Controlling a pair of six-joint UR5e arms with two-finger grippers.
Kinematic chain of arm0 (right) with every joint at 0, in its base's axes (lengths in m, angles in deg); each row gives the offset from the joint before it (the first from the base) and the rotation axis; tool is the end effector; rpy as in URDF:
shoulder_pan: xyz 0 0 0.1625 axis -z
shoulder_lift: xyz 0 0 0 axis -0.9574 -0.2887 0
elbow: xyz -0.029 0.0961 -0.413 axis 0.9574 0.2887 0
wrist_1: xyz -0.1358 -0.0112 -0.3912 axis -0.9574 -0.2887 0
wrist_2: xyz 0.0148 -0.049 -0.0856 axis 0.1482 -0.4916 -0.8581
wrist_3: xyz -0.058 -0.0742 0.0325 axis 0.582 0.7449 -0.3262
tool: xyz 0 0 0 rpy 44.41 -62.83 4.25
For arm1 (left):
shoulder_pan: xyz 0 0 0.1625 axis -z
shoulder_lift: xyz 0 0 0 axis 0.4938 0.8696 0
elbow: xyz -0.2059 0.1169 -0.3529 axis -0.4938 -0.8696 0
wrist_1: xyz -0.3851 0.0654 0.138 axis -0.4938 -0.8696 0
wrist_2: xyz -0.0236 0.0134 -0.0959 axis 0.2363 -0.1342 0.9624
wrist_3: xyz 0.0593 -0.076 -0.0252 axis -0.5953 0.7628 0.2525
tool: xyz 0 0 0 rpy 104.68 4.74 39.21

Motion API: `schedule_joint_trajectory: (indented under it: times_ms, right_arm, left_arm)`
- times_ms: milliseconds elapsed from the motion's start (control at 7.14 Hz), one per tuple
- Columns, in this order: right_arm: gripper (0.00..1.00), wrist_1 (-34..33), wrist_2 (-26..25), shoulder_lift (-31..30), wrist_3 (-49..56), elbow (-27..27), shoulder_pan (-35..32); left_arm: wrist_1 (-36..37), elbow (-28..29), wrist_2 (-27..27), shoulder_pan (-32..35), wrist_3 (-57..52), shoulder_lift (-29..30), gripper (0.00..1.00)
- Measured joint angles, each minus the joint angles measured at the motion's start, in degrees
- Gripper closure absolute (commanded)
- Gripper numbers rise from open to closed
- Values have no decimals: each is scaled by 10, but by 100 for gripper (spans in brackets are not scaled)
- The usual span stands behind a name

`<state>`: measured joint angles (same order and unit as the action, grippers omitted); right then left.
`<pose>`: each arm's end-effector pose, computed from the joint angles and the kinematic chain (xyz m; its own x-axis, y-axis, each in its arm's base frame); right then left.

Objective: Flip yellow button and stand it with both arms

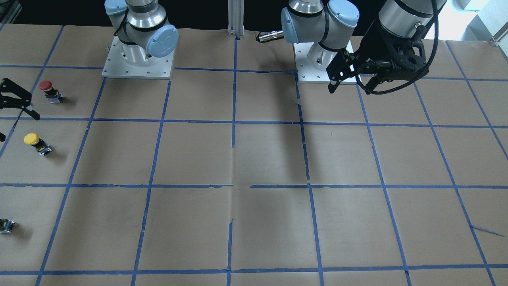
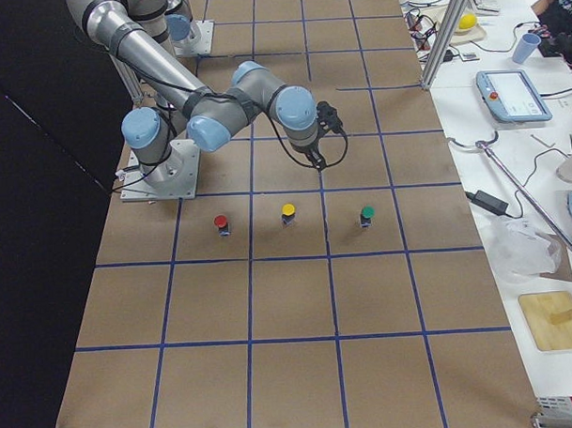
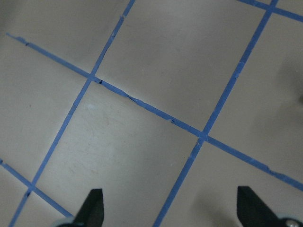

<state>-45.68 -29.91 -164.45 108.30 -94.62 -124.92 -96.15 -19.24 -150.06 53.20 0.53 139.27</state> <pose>-0.1663 -0.4823 0.3770 -0.8748 -0.4188 -0.2436 -0.3537 0.8956 -0.2697 -0.0912 -0.4554 0.4911 -0.9828 -0.1162 0.1438 -0.1165 0.9932 0.0061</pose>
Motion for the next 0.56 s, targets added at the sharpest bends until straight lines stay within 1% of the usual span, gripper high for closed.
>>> schedule_joint_trajectory:
  times_ms: [140, 280, 420, 560]
  right_arm:
    - [0, -14, -15, -3, -128, 1, -41]
    - [0, -20, -32, -6, -228, 4, -76]
    - [0, -23, -54, -9, -328, 13, -112]
    - [0, -24, -86, -10, -428, 24, -154]
  left_arm:
    - [0, 0, 0, 0, 0, 0, 0]
    - [0, 0, 0, -1, 0, 0, 0]
    - [0, 0, 0, -1, 0, 0, 0]
    - [0, 1, 1, -1, 0, 0, 0]
